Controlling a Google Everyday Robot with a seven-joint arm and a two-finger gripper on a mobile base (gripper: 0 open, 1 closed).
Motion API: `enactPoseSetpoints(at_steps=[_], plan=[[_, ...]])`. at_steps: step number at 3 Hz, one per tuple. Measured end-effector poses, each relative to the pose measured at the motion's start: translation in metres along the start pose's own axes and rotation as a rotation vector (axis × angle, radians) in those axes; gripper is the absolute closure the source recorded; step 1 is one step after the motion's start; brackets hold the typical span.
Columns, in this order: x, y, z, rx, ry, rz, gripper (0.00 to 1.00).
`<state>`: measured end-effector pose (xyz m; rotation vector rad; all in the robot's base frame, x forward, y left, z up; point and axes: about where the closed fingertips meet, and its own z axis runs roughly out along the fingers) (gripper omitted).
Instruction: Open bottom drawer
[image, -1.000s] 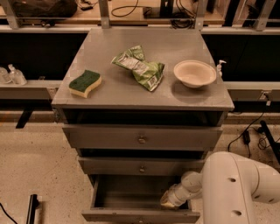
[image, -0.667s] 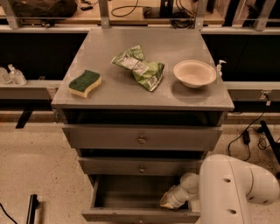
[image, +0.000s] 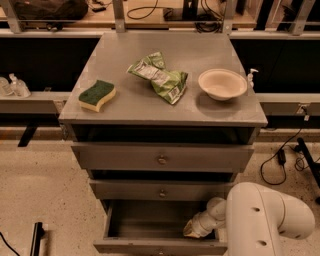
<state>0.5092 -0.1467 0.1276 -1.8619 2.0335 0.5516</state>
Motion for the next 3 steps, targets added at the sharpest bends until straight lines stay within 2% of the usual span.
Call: enactPoseSetpoints(at_steps=[1,3], plan=[[-0.008,0.019,-0.003,-0.055,-0.022,-0.068,1.00],[-0.015,0.033,-0.006,-0.107,-0.029,-0.113,1.00]])
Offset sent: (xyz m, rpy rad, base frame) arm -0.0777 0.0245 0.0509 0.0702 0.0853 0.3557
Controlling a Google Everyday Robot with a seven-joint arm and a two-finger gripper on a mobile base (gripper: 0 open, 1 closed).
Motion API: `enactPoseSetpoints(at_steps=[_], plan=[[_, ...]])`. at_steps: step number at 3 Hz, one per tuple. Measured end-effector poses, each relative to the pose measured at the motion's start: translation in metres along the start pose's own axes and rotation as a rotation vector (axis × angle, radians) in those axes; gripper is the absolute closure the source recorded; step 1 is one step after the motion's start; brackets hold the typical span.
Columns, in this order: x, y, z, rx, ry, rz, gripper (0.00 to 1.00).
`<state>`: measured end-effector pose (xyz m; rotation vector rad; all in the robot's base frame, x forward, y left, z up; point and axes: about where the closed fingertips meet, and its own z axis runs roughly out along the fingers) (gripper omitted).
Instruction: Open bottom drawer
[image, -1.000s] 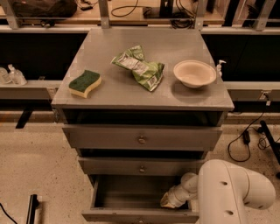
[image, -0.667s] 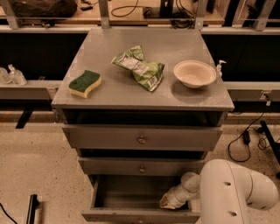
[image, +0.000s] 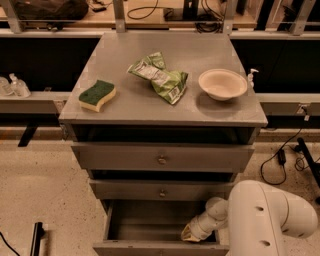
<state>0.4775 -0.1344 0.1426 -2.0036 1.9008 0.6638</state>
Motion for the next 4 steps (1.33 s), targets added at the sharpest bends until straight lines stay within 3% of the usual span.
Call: enactPoseSetpoints(at_steps=[2,3,4], plan=[[-0.005,0.007,-0.001,-0.018,-0.018,-0.012,1.00],[-0.004,0.001,0.000,0.006,-0.012,0.014,1.00],[0.000,-0.015,0.003,0.072,-0.018,0.079,1.00]])
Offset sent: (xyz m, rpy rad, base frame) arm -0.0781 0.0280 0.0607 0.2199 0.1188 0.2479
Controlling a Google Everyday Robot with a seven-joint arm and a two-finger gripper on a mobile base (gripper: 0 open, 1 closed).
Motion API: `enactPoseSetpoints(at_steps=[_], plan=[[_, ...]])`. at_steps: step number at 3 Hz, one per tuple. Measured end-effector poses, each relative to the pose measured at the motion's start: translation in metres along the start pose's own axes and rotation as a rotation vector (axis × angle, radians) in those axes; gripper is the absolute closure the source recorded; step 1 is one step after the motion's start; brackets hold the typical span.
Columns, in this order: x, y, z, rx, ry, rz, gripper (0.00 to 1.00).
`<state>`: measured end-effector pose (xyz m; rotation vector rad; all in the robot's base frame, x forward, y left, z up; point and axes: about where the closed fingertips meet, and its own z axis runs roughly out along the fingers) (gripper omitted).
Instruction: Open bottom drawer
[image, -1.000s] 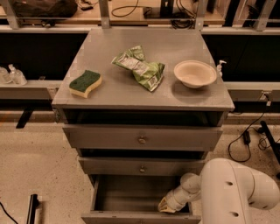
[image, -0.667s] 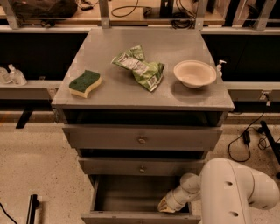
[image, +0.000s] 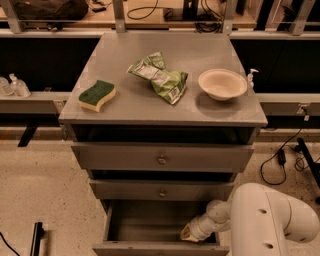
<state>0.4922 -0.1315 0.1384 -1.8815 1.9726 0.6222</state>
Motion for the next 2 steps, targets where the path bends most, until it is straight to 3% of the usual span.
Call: enactPoseSetpoints(at_steps=[1,2], plan=[[-0.005,-0.020,0.001,0.054,-0.005,0.029,1.00],[-0.018,-0.024,0.000,0.053,-0.008,0.009,1.00]])
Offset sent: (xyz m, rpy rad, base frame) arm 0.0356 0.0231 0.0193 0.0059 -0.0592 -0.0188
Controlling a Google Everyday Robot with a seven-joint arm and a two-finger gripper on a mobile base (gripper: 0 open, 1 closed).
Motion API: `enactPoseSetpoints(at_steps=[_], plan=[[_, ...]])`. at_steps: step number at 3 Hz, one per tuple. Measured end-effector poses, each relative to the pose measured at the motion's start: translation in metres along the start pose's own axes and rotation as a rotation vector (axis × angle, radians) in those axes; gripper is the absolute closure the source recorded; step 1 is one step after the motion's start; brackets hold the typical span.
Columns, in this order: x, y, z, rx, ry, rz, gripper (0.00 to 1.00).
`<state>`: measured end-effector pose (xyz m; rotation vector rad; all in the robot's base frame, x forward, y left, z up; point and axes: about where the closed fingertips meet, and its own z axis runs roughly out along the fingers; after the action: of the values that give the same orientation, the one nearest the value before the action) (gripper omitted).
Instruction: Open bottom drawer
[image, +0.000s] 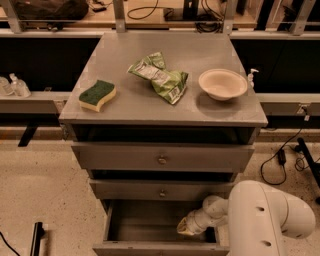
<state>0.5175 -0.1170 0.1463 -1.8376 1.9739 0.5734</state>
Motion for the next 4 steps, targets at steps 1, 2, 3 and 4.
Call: enactPoseSetpoints(at_steps=[1,2,3,4], plan=[[-0.012,0.005,0.011,-0.058,0.006,-0.030,1.00],[-0.020,0.015,0.027,-0.164,0.011,-0.060,1.00],[-0.027,0.036,0.036,-0.270,0.024,-0.081,1.00],[-0.028,0.037,0.036,-0.271,0.024,-0.082,1.00]])
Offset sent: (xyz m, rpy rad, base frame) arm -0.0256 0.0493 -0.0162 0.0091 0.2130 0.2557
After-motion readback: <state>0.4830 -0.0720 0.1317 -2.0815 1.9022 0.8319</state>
